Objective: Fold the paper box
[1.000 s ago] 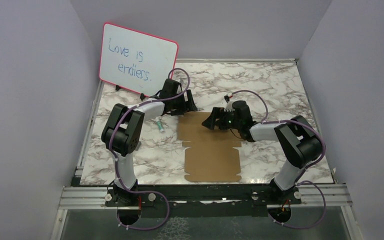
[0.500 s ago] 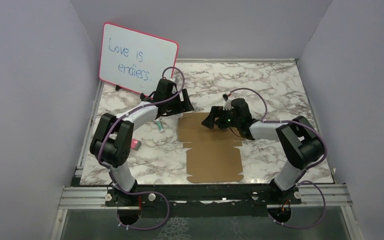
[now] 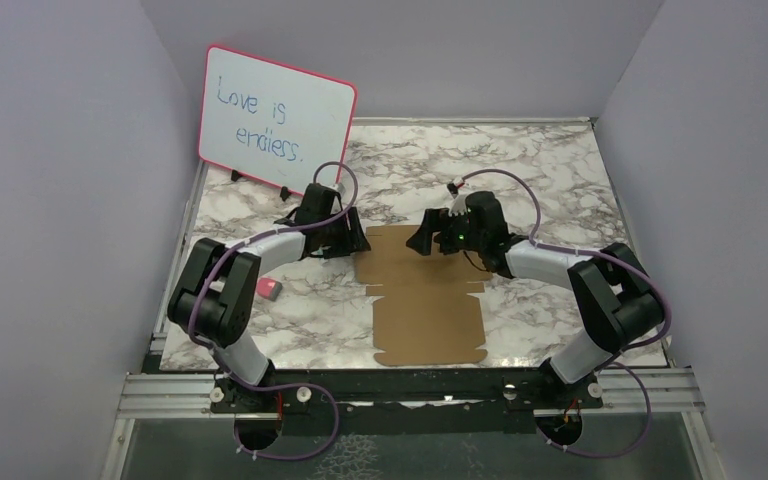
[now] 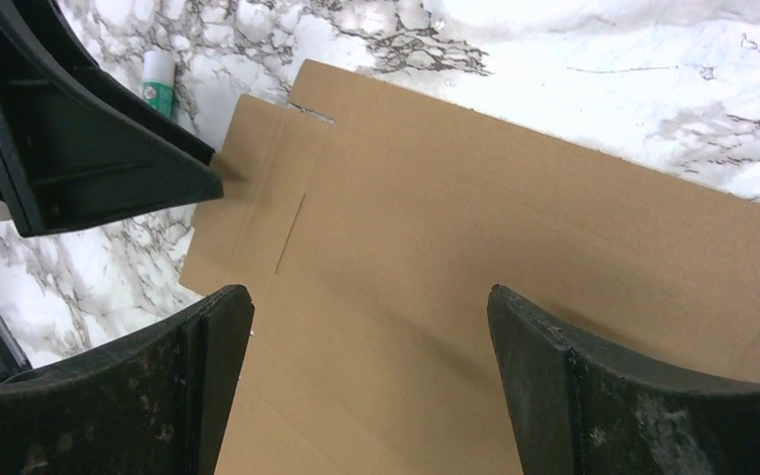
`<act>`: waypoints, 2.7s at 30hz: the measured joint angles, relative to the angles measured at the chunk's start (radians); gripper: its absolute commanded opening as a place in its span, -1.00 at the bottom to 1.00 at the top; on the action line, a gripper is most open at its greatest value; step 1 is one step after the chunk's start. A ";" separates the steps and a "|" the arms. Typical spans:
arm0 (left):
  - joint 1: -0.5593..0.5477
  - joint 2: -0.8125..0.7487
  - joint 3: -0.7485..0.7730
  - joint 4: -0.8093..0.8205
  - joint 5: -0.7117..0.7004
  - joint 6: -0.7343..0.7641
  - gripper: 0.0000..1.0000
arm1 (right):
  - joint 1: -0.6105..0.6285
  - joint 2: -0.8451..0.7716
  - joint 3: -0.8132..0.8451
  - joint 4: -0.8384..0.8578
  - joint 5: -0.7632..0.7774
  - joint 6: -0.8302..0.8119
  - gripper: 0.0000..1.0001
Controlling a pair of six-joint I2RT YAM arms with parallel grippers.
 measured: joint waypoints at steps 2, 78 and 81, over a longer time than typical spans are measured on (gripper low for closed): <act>0.001 0.010 0.000 0.016 0.019 -0.011 0.01 | 0.000 0.000 0.002 -0.016 0.005 -0.009 0.93; 0.002 -0.130 0.117 -0.024 -0.019 0.247 0.00 | -0.194 0.531 0.851 -0.829 -0.770 -0.864 -0.99; 0.003 -0.128 0.173 -0.030 -0.013 0.260 0.08 | -0.194 0.530 0.851 -0.829 -0.772 -0.866 -0.99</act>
